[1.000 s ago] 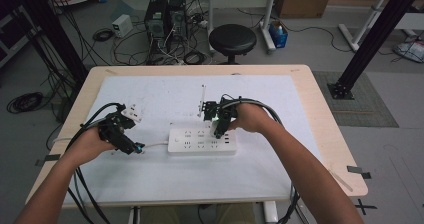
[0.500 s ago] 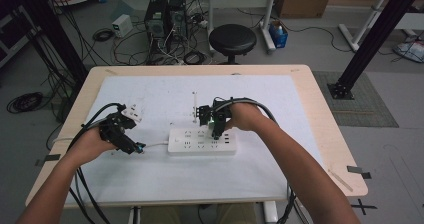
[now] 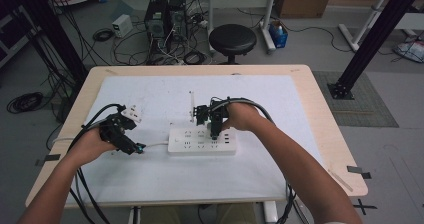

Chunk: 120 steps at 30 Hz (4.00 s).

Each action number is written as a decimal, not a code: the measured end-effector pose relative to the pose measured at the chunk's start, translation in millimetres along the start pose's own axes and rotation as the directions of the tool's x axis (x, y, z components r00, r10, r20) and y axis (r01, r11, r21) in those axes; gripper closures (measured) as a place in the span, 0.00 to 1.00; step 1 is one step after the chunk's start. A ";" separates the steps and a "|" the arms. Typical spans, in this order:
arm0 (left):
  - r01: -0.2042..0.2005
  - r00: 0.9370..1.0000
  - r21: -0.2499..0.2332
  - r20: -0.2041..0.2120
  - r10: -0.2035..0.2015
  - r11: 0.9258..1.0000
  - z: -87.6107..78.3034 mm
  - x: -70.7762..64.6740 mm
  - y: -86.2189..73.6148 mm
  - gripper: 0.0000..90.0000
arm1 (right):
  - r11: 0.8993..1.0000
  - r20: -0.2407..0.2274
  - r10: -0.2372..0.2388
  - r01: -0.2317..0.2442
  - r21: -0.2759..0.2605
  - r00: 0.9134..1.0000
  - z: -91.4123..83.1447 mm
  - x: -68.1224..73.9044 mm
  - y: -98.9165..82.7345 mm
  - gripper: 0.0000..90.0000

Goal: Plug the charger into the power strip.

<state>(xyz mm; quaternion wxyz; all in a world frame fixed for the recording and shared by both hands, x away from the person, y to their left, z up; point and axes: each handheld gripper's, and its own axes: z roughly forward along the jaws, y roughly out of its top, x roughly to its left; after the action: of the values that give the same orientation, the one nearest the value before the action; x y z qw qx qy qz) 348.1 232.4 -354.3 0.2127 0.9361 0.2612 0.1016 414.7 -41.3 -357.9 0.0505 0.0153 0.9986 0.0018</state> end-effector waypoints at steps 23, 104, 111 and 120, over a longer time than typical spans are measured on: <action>-0.011 1.000 0.003 0.020 0.011 1.000 4.2 2.5 -3.7 0.20 | 0.998 0.016 -0.008 0.007 0.069 1.000 10.6 3.0 11.1 0.69; 0.038 0.993 -0.108 -0.105 -0.049 0.993 -33.0 1.0 12.4 0.20 | 0.741 0.047 0.609 -0.546 -0.391 0.792 -78.0 9.4 -172.5 0.01; 0.046 0.990 -0.114 -0.125 -0.060 0.992 -32.2 1.4 12.1 0.20 | 0.732 0.035 0.618 -0.558 -0.392 0.786 -70.0 10.4 -178.9 0.01; 0.061 0.988 -0.128 -0.135 -0.079 0.990 -31.5 3.1 9.9 0.20 | 0.723 0.028 0.623 -0.562 -0.401 0.782 -64.8 12.1 -182.3 0.01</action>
<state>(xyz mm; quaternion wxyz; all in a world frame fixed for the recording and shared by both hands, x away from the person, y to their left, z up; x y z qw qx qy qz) 345.6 237.2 -321.7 0.2550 0.9019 0.3013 0.1752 390.6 -223.3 -295.5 0.1292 0.3248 0.9142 0.2053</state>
